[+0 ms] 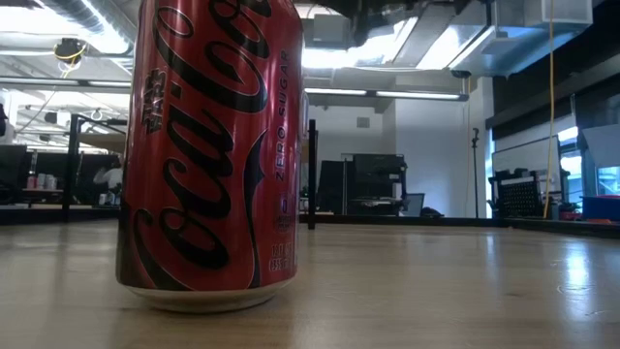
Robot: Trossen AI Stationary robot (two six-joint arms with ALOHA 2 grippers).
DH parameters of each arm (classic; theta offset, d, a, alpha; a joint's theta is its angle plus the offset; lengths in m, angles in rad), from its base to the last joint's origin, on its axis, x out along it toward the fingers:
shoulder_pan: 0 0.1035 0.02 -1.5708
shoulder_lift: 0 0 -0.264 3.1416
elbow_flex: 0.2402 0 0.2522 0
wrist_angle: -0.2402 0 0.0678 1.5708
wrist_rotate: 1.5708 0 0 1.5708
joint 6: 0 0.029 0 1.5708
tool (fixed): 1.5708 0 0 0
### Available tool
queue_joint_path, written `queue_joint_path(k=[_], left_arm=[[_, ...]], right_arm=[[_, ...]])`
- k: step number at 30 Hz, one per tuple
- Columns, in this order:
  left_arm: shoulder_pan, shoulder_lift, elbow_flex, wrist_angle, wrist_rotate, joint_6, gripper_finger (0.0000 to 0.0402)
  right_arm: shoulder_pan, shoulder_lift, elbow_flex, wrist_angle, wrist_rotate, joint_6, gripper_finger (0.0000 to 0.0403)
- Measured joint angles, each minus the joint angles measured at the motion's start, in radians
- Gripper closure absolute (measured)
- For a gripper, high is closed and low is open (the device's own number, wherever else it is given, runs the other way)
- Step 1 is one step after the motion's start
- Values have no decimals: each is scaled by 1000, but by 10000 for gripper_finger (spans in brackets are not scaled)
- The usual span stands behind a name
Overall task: Place canned beverage on shelf
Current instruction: Put the top red soda can on the shelf
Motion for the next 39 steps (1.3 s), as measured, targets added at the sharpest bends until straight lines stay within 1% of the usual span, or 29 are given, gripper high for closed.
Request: queue_joint_path(k=[5,7,9,14,17,24,26,28,30,34,37,39], left_arm=[[90,-39,-51,-15,-4,113,138],[153,-57,-83,0,24,184,138],[230,-68,-116,28,80,253,140],[420,-76,-201,98,259,408,146],[525,-76,-249,149,351,479,147],[729,-76,-346,243,505,554,148],[781,-76,-375,298,557,564,148],[831,-72,-403,367,633,563,149],[870,-64,-426,395,692,559,149],[913,-42,-460,429,710,576,149],[935,-20,-477,429,718,588,149],[947,-6,-482,440,742,607,149]], right_arm=[[-73,-64,0,-133,6,-10,370],[-105,-81,0,-172,6,-3,370],[-133,-93,0,-191,6,12,370],[-183,-103,0,-226,6,43,370],[-202,-104,0,-233,6,43,370],[-256,-104,0,-275,1,14,370],[-282,-104,0,-277,-19,-1,370],[-309,-104,0,-276,-54,-12,370],[-339,-104,0,-276,-95,-13,370],[-397,-104,0,-284,-166,-13,370],[-423,-104,0,-313,-179,-13,370],[-436,-104,0,-330,-180,-13,370]])
